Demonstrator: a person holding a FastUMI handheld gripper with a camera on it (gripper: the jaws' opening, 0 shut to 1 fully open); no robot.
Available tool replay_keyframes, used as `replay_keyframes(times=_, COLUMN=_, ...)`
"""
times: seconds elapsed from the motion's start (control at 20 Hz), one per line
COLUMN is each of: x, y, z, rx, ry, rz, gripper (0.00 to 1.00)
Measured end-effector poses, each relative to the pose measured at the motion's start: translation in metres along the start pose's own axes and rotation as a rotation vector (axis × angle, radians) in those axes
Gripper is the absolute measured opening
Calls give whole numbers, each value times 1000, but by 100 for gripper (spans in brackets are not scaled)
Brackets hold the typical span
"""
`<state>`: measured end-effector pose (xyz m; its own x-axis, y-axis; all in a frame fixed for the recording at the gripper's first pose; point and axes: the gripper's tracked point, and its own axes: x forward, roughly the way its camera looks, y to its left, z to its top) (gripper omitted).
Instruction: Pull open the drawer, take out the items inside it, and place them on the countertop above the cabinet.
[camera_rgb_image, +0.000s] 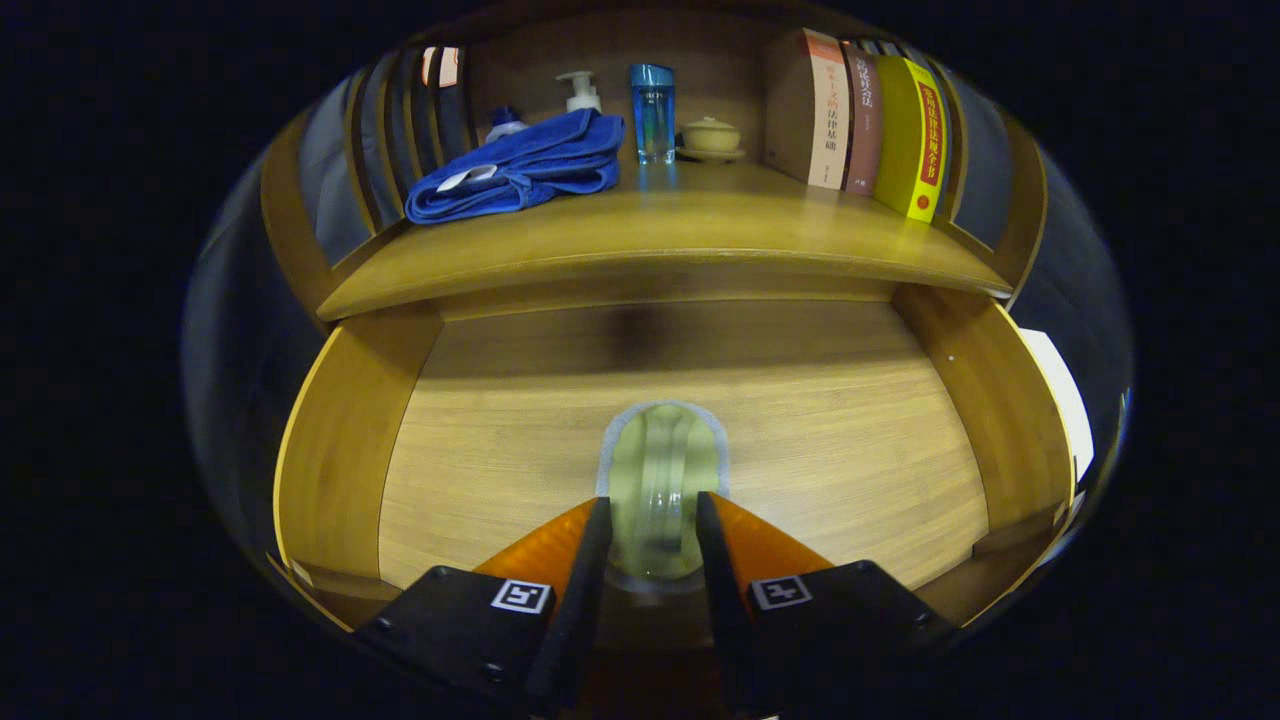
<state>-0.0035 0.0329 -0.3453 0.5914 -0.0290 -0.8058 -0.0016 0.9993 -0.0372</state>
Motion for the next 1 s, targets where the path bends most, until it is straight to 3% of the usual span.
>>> replay_keyframes(times=0.2, x=-4, y=-1, z=5, rx=9, ry=0, rz=9, gripper=32)
replay_keyframes(times=0.35, x=-13, y=-1, z=16, rx=10, ry=-20, rz=25, gripper=26)
replay_keyframes(times=0.85, x=-67, y=-10, z=72, rx=-57, ry=-103, rz=29, gripper=26)
replay_keyframes(times=1.0, x=-76, y=-23, z=85, rx=-164, ry=-140, rz=-19, gripper=26)
